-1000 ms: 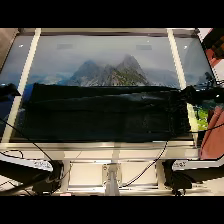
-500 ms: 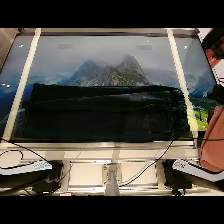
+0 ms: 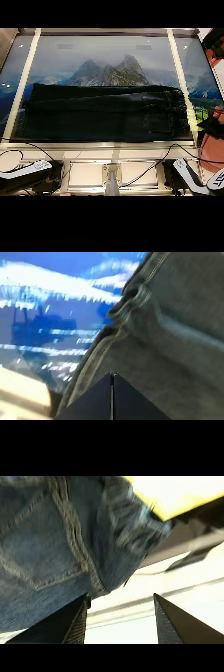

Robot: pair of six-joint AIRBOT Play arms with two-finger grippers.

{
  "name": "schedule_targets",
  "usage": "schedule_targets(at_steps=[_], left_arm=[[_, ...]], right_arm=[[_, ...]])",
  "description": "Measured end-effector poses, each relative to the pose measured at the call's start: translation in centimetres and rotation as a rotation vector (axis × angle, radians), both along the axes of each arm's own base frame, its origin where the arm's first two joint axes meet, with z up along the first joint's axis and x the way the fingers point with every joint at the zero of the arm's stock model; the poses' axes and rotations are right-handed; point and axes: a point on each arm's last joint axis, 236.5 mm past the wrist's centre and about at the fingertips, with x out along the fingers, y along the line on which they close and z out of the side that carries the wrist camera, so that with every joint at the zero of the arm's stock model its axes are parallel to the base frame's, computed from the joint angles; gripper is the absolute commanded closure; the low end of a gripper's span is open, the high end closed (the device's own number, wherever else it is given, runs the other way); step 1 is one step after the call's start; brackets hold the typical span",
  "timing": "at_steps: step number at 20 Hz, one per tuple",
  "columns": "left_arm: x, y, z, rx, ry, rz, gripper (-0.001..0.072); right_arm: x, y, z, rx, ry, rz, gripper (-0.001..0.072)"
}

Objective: Fold the clothes and pants, and hang the long-sleeved shirts on hangers.

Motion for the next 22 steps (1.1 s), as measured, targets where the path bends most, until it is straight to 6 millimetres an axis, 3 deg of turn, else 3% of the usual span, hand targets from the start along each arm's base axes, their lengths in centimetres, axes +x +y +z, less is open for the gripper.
schedule_targets(at_steps=[3,7,10,12,17,18,19,20,21,22], left_arm=[[-1.7,1.2,-1.2,0.032,0.044,0.011,0.0679],[-3.2,2.7,-1.8,0.057,0.066,0.044,0.0678],[-3.9,3.1,-2.5,0.054,0.08,0.061,0.0667],[-4.3,3.0,-3.4,0.038,0.095,0.065,0.0667],[-5.2,2.1,-5.6,-0.025,0.135,0.09,0.0667],[-5.3,1.9,-5.9,-0.036,0.14,0.094,0.0636],[-5.4,1.8,-6.2,-0.044,0.146,0.096,0.0485],[-5.4,1.7,-6.3,-0.05,0.149,0.1,0.0222],[-5.5,1.6,-6.4,-0.056,0.152,0.109,0.0026],[-5.5,1.5,-6.5,-0.066,0.155,0.121,0.0003]], right_arm=[[-1.9,2.7,-3.6,0.067,0.044,-0.065,0.026],[-2.6,3.2,-6.5,0.084,0.084,-0.22,0.0259],[-1.5,2.6,-7.3,0.093,0.058,-0.327,0.024],[-0.3,2.4,-7.8,0.132,0.033,-0.389,0.016],[2.1,2.9,-9.8,0.279,0.015,-0.485,0.0169],[2.6,2.9,-10.0,0.302,0.008,-0.503,0.017],[2.9,2.8,-10.2,0.311,0.002,-0.518,0.0175],[3.1,2.6,-10.4,0.313,-0.003,-0.531,0.024],[3.3,2.2,-10.7,0.306,-0.011,-0.545,0.0269],[3.5,1.8,-10.9,0.293,-0.023,-0.556,0.0277]])
